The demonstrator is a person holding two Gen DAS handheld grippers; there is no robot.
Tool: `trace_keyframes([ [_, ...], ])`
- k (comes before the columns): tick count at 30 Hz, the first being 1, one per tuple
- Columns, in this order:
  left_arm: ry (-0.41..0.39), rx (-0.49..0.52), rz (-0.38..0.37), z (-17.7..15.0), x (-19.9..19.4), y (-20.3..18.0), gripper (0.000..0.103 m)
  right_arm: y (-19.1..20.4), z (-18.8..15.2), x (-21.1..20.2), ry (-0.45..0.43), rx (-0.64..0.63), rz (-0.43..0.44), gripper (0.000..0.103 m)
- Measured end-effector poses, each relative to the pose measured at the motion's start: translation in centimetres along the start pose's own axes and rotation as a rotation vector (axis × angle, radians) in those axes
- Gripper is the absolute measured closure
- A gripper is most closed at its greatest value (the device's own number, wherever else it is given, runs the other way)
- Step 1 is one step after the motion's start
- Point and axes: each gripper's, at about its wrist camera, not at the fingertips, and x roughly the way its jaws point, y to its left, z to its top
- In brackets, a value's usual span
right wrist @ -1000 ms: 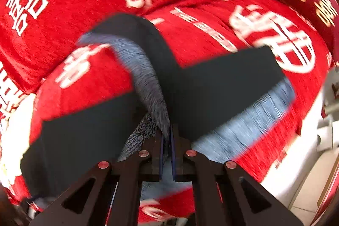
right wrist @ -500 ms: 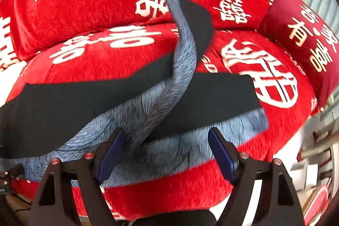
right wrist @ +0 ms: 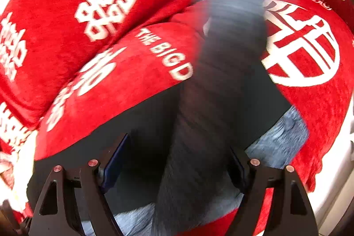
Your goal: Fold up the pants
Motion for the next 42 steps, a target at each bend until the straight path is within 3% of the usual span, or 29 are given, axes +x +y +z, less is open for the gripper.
trace_keyframes([
  [1, 0.001, 0.001, 0.000, 0.1, 0.0, 0.0, 0.005, -0.7, 0.4, 0.0, -0.006, 0.024, 0.006, 0.046],
  [3, 0.004, -0.002, 0.003, 0.5, 0.0, 0.1, 0.005, -1.9, 1.1, -0.6, -0.008, 0.065, 0.012, 0.093],
  [4, 0.004, -0.008, 0.001, 0.6, 0.1, 0.1, 0.005, -2.2, 1.3, -1.0, -0.015, 0.076, 0.033, 0.094],
  [9, -0.036, -0.047, -0.033, 1.6, -1.0, -0.2, 0.005, 0.4, 3.0, -6.1, -0.174, -0.081, 0.126, 0.094],
  [12, -0.015, -0.028, -0.023, 1.8, -0.4, -1.3, 0.005, 1.3, 3.2, -7.8, -0.250, -0.149, 0.159, 0.094],
  [18, 0.001, 0.044, 0.046, 1.2, 0.5, -3.1, 0.005, -3.3, 1.6, -0.2, -0.069, -0.086, 0.089, 0.092],
  [20, 0.005, 0.047, 0.039, 1.1, 0.4, -3.3, 0.005, -4.8, 0.9, 0.5, -0.060, -0.050, 0.106, 0.085],
  [21, 0.004, 0.046, 0.026, 1.1, 0.1, -3.4, 0.005, -5.7, 0.8, 0.2, -0.077, -0.013, 0.131, 0.076],
  [24, -0.007, 0.037, 0.005, 1.2, -0.3, -3.5, 0.005, -8.3, 0.5, -1.7, -0.094, 0.092, 0.088, 0.052],
  [28, -0.008, 0.021, 0.005, 1.8, 0.1, -3.7, 0.005, -10.5, -0.8, -4.2, -0.153, 0.158, 0.057, 0.043],
  [32, -0.003, 0.044, 0.040, 2.0, 1.0, -4.5, 0.002, -10.4, -1.5, -3.1, -0.092, 0.153, 0.177, 0.043],
  [35, -0.006, 0.053, 0.043, 1.9, 1.1, -4.5, 0.002, -10.6, -0.8, -1.8, -0.095, 0.196, 0.227, 0.044],
  [37, -0.002, 0.044, 0.033, 1.9, 1.0, -4.2, 0.002, -11.8, -0.4, -1.1, -0.091, 0.286, 0.250, 0.066],
  [38, -0.003, 0.033, 0.028, 1.9, 0.9, -4.0, 0.002, -12.3, -0.3, -1.1, -0.087, 0.319, 0.267, 0.086],
  [39, -0.004, 0.024, 0.019, 1.9, 0.8, -3.8, 0.002, -12.6, -0.3, -1.4, -0.098, 0.335, 0.278, 0.091],
  [42, -0.004, 0.012, 0.010, 1.9, 0.8, -3.7, 0.002, -12.1, -0.6, -2.5, -0.141, 0.295, 0.234, 0.093],
])
